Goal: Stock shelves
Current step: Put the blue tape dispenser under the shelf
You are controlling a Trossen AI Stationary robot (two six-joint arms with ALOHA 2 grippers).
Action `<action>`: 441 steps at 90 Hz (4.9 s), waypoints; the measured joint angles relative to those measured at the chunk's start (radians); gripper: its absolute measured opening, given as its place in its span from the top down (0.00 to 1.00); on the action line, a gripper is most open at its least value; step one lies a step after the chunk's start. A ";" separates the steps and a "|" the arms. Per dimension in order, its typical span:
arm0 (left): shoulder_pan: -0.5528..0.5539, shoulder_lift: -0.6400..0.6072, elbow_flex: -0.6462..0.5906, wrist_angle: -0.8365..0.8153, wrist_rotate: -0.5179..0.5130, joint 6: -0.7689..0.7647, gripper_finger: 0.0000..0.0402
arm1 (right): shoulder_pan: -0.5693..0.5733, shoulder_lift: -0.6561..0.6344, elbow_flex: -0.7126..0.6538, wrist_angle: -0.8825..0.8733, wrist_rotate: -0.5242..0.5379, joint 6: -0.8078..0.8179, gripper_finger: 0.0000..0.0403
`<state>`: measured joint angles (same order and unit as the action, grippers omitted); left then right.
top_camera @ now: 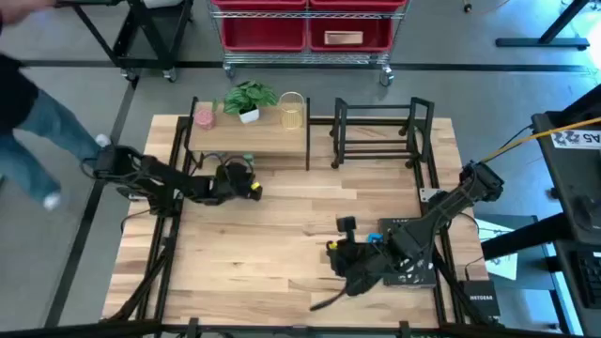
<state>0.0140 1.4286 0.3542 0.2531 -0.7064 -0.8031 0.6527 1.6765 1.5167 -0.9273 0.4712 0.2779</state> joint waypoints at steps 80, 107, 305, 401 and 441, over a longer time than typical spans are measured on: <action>-0.476 -0.085 0.001 0.038 -0.181 -0.243 0.87 | 0.156 0.076 -0.133 -0.242 -0.400 0.605 0.34; -0.513 -0.085 0.001 0.249 -0.225 -0.108 0.87 | 0.199 0.076 -0.275 -0.119 -0.226 0.702 0.40; -0.684 -0.077 0.184 0.332 -0.374 0.353 0.87 | 0.356 0.481 -0.208 0.159 0.244 1.494 0.24; -0.598 -0.072 0.183 0.276 -0.338 0.304 0.87 | 0.189 0.531 -0.188 -0.462 0.308 1.971 0.28; -0.600 -0.069 0.183 0.285 -0.333 0.263 0.87 | 0.218 0.533 -0.170 -0.436 0.287 1.975 0.28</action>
<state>-0.5861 1.3598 0.5377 0.5385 -1.0389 -0.5397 0.8710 2.2097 1.3464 -1.3628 0.7578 2.2524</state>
